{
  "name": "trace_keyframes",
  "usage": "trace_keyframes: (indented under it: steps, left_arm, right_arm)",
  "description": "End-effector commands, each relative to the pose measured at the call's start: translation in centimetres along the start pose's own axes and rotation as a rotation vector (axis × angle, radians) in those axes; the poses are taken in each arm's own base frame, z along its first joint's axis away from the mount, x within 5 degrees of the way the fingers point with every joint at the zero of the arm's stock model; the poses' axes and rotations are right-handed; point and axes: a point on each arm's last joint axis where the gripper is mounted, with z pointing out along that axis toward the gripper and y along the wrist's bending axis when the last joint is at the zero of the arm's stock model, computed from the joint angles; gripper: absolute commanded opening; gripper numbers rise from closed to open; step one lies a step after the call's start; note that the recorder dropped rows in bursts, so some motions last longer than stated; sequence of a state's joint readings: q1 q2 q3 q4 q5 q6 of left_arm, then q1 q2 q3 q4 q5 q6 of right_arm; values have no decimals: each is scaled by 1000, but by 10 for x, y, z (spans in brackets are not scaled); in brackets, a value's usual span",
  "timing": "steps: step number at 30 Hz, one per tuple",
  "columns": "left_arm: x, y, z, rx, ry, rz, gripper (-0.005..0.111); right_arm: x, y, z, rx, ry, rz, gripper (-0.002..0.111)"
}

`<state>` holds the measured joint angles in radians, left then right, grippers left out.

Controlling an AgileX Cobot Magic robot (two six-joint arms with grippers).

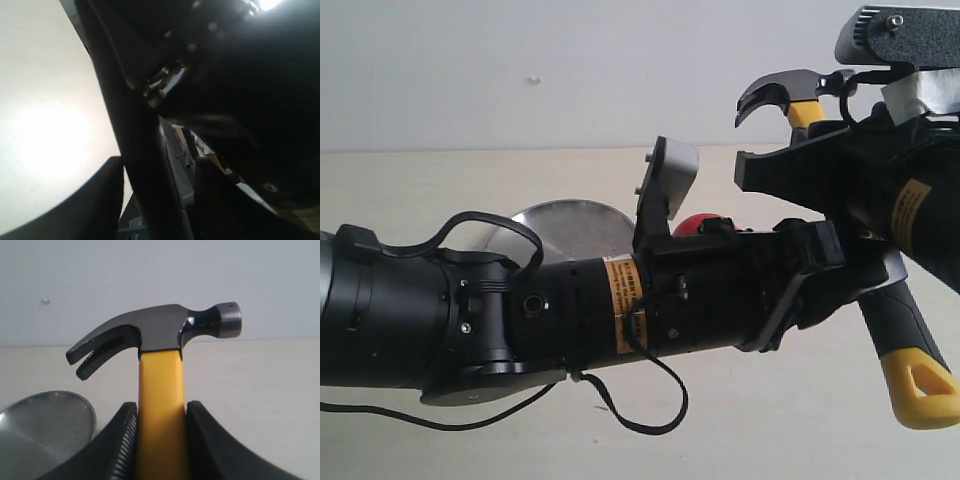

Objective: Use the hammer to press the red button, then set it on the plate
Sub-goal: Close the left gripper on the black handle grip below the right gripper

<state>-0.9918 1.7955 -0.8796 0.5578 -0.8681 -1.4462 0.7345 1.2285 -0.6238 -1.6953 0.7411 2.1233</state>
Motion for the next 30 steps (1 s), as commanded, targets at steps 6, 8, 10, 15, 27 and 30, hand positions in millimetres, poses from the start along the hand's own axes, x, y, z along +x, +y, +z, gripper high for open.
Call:
trace_keyframes:
  steps: [6,8,10,15,27,30]
  left_arm:
    - [7,-11,4,65,16,4,45]
    - [9,-12,4,69,32,14,45]
    - [11,-12,4,71,52,5,45]
    - [9,-11,4,62,36,-9,45]
    - [-2,-6,1,42,-16,-8,44]
    - [-6,-3,0,29,-27,-7,44]
  right_arm:
    - [-6,5,-1,-39,-31,-25,0]
    - [-8,5,-1,-35,-37,-23,0]
    - [-10,4,-1,-21,-52,-18,0]
    - [-17,7,-2,-32,-65,-2,0]
    - [-13,12,-2,-86,-17,10,0]
    - [-12,13,-2,-101,-8,9,0]
